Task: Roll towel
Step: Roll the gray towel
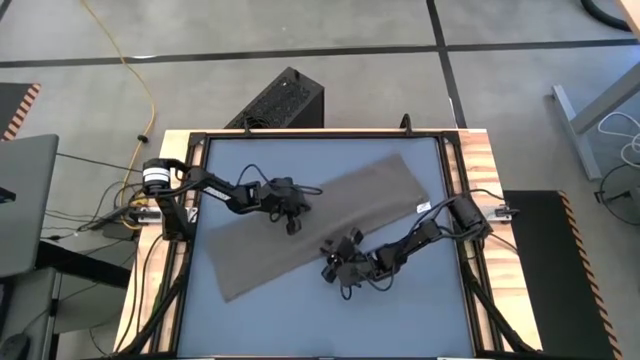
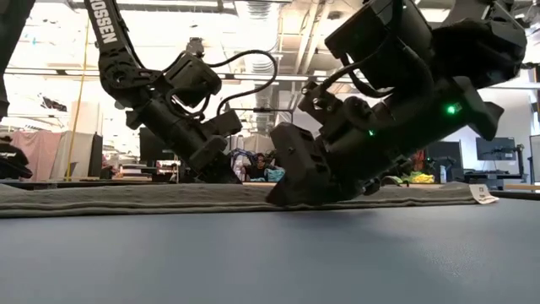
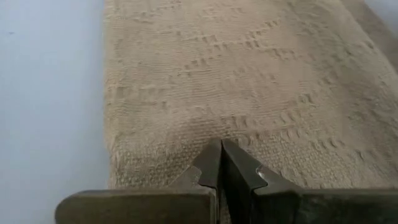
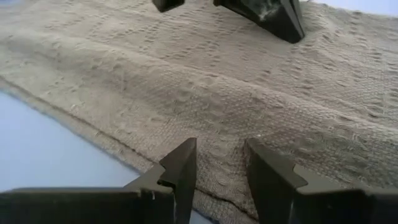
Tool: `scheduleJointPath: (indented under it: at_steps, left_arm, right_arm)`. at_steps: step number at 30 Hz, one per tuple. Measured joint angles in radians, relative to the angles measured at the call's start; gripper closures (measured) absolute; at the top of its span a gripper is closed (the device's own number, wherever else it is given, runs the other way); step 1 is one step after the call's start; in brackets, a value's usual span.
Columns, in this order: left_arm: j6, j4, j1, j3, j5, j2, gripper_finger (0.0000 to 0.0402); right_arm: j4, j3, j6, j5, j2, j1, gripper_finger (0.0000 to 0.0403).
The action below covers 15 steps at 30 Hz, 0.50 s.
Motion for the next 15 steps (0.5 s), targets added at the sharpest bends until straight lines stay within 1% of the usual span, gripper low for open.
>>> scheduleJointPath:
  at_steps: [8, 15]
  left_arm:
    - [-0.002, -0.021, 0.018, 0.000, -0.005, 0.000, 0.0401]
    - [0.000, -0.061, 0.021, 0.000, -0.065, -0.013, 0.0401]
  right_arm:
    - [-0.007, 0.010, -0.005, 0.014, 0.008, 0.020, 0.0245]
    - [-0.010, 0.010, -0.005, 0.015, 0.008, 0.020, 0.0245]
